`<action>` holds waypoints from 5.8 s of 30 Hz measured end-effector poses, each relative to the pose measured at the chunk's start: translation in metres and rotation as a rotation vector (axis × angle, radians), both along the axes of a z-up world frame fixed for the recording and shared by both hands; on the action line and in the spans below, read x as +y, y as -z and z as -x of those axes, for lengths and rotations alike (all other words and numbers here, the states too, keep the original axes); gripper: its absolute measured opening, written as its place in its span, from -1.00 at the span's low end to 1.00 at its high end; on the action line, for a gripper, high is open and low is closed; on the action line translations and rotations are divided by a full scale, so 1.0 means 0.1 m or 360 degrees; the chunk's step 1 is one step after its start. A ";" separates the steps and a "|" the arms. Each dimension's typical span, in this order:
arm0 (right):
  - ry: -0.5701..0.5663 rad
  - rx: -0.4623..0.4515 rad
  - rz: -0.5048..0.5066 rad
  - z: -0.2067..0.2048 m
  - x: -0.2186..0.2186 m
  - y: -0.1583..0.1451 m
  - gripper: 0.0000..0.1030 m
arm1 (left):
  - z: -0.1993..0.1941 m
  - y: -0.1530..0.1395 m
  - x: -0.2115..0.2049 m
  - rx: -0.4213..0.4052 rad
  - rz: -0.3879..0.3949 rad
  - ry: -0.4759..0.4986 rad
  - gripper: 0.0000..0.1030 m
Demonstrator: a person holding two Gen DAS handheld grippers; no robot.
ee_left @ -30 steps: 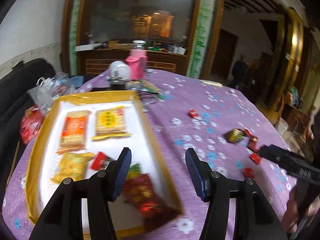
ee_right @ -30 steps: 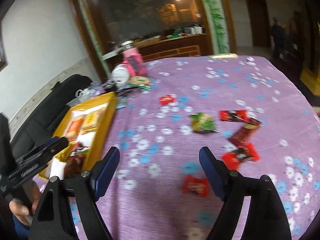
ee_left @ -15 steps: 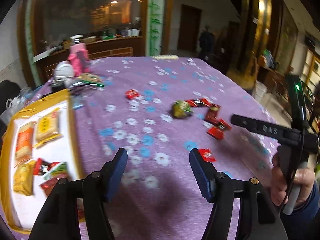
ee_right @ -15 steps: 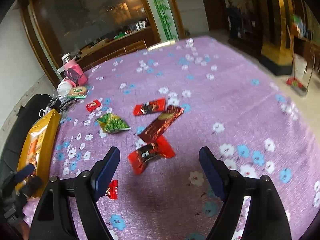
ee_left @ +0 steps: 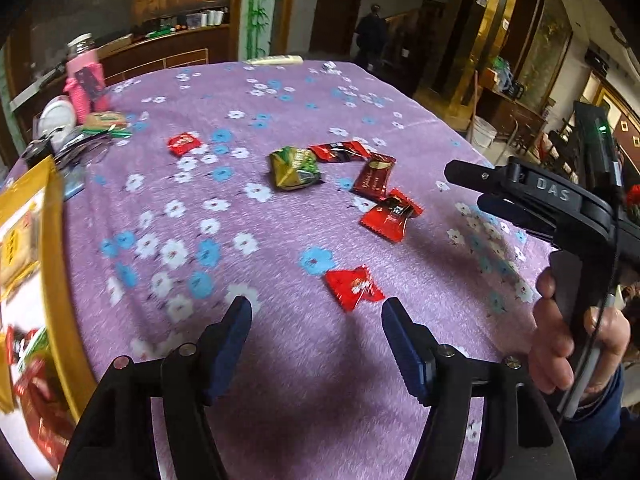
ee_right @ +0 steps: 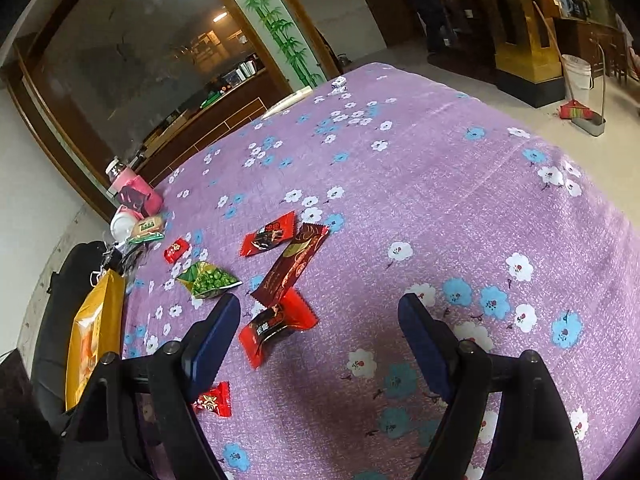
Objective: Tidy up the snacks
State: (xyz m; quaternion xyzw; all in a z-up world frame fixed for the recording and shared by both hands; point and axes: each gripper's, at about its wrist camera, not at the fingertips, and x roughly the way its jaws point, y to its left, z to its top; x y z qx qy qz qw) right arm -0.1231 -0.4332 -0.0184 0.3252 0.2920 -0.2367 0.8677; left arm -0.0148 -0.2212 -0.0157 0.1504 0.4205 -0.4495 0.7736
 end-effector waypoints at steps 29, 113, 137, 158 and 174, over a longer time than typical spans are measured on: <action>-0.0125 0.0277 -0.0104 -0.41 0.25 0.19 0.33 | -0.55 0.05 0.05 -0.0060 0.0161 -0.0391 -0.54; -0.0489 0.0051 0.0428 -0.97 0.85 -0.14 -0.70 | -0.25 -0.15 0.05 -0.0530 0.0146 -0.0469 -0.53; -0.1038 -0.0020 0.0348 -1.15 2.27 -0.44 -0.69 | -0.48 -0.44 1.79 -0.0512 0.0309 -0.0968 -0.52; -0.1344 0.0198 0.0448 -1.92 3.20 -0.10 -0.69 | -0.96 0.05 2.43 -0.0294 0.0217 -0.1225 -0.52; -0.1336 0.0135 0.0454 -2.09 3.22 0.07 -0.69 | -1.10 0.11 2.34 -0.0257 0.0150 -0.1288 -0.52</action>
